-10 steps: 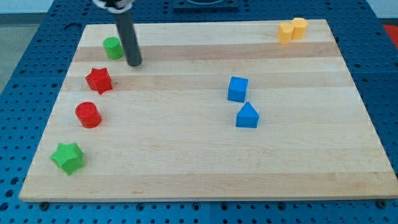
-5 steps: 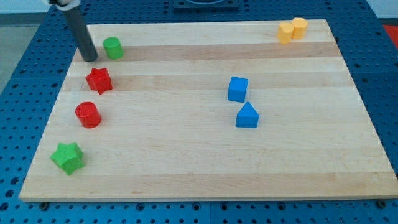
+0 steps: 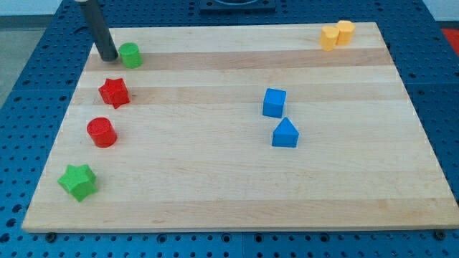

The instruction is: Push the green circle towards the top left

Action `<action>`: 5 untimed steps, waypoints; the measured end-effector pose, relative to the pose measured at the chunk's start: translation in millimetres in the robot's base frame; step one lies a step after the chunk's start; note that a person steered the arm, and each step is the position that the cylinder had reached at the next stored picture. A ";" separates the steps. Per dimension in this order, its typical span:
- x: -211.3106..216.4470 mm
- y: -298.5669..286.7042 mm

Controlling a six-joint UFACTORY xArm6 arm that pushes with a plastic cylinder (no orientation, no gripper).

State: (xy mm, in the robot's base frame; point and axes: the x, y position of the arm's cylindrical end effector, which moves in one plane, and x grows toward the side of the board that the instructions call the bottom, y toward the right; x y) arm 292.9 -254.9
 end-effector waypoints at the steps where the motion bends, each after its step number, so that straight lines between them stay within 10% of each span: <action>1: 4.2 21.6; 5: -98.4 150.7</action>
State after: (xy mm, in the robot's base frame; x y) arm 194.5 -104.2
